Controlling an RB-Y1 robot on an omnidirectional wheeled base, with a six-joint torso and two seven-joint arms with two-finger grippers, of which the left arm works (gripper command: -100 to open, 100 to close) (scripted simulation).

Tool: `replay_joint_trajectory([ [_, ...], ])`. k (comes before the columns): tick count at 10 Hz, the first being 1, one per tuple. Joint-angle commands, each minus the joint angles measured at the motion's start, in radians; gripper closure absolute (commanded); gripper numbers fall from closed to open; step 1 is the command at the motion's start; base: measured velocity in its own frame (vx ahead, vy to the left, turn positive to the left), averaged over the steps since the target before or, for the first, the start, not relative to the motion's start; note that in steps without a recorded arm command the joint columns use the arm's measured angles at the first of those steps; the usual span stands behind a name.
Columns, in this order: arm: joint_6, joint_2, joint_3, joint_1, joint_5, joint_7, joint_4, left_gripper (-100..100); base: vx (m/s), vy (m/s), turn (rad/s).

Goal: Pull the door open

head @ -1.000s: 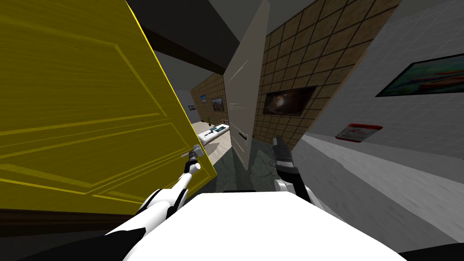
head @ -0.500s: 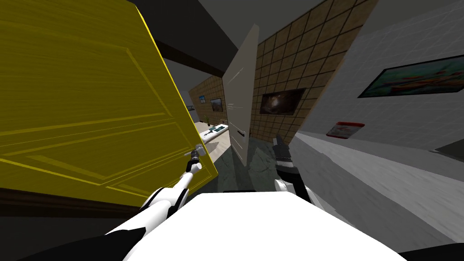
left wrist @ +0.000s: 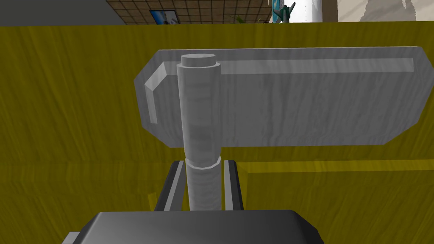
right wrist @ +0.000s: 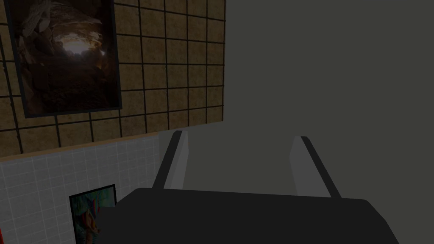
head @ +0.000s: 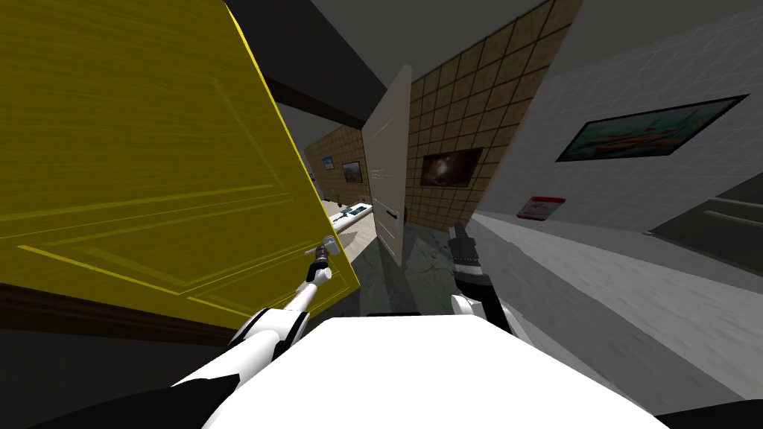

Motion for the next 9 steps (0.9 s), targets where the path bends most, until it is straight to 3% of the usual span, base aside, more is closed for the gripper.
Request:
replay_joint_trajectory([
  [1,0.006,0.001,-0.013,0.010,-0.010,0.014,-0.017,100,-0.209,0.020,-0.094],
  [4,0.010,0.006,-0.032,0.016,-0.025,0.037,-0.030,100,-0.182,0.026,-0.074],
  [5,0.018,0.002,-0.024,0.024,-0.020,0.024,-0.042,100,-0.071,0.009,-0.031],
  [9,0.020,0.012,-0.056,0.034,-0.033,0.055,-0.061,100,-0.175,0.032,-0.087],
])
